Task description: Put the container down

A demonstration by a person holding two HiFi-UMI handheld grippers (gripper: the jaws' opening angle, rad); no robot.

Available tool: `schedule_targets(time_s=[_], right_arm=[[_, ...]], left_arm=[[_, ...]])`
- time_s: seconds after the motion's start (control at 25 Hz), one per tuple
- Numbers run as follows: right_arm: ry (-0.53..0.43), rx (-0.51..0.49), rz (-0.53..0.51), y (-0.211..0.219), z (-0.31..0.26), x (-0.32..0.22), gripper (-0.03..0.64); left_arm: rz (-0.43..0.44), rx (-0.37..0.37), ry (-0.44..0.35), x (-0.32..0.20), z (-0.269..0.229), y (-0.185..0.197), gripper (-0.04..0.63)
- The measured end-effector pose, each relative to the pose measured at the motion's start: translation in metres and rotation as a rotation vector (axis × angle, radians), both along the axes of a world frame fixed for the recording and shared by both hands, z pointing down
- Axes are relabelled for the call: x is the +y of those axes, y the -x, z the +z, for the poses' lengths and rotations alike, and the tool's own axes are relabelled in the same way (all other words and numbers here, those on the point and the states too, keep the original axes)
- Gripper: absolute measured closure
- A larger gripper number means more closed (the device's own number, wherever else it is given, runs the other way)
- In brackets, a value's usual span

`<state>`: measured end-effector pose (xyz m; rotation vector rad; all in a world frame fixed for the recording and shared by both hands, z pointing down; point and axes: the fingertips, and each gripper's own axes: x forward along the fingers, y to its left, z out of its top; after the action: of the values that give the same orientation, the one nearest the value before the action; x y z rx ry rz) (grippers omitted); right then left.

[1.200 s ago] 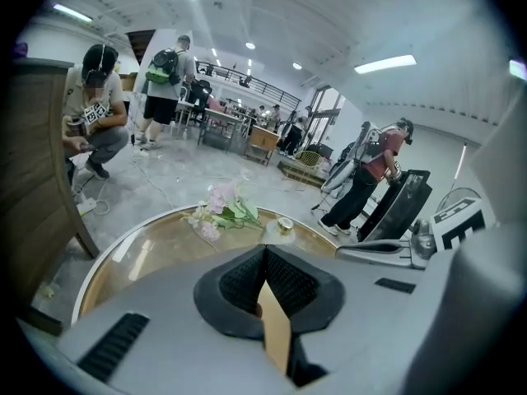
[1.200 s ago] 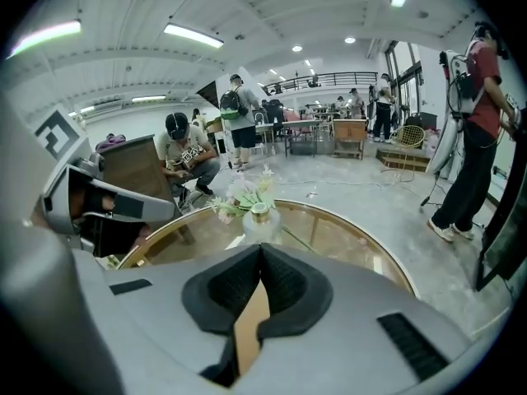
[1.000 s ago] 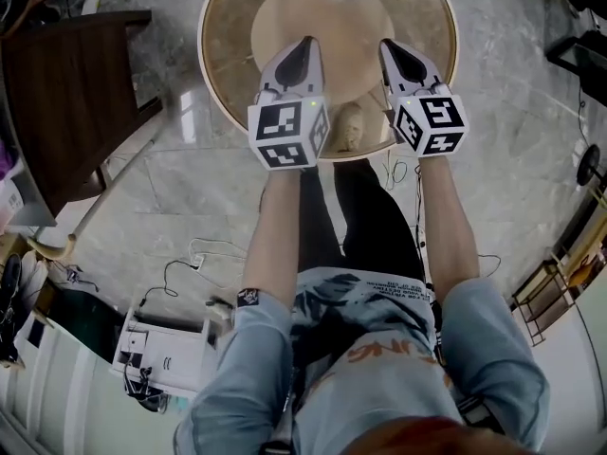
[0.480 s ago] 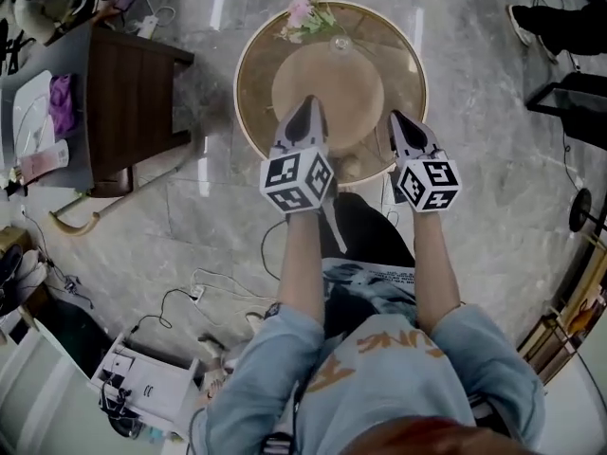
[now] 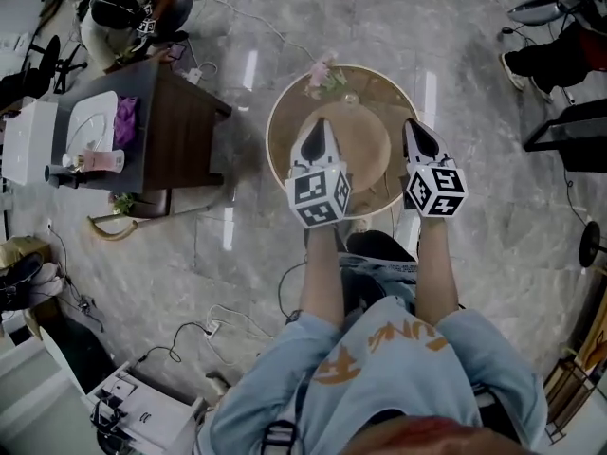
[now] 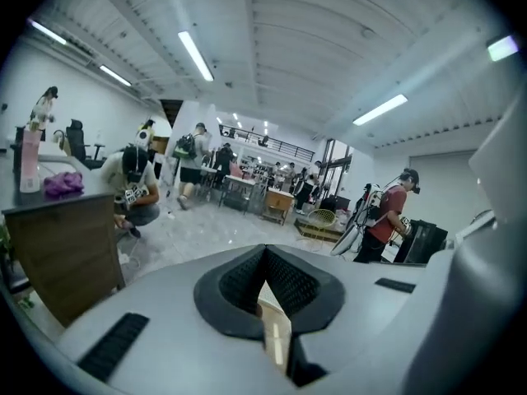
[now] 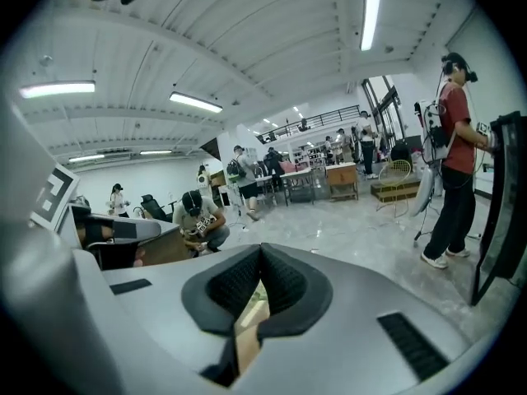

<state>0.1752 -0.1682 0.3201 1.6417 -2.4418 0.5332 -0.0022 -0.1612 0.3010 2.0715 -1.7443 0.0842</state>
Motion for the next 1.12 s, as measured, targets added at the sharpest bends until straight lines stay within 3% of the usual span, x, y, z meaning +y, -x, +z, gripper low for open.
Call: schedule_targets(time_s=[0.24,0.6,0.8,1.12], right_arm=[[-0.135,0.005,-0.025,-0.007,-0.078,-0.012,0.604],[-0.305,0.027,-0.066,0.008,-0.163,-0.016,0.605],[-0.354,0.043,-0.061,0.007,-0.186,-0.018,0.606],[-0.376,0.068,-0.063,-0.002,-0.193,-0.021,0.606]], left_arm=[[0.044,-0.033,-0.135,-0.001,-0.065,-0.009,0.571],[0.106,-0.191,-0.320,-0.005,-0.157,-0.022,0.571],[0.108,-0.208,-0.358,-0.008,-0.178,-0.021,0.571],[0.113,-0.204,-0.361,-0.013,-0.173,-0.033,0.571]])
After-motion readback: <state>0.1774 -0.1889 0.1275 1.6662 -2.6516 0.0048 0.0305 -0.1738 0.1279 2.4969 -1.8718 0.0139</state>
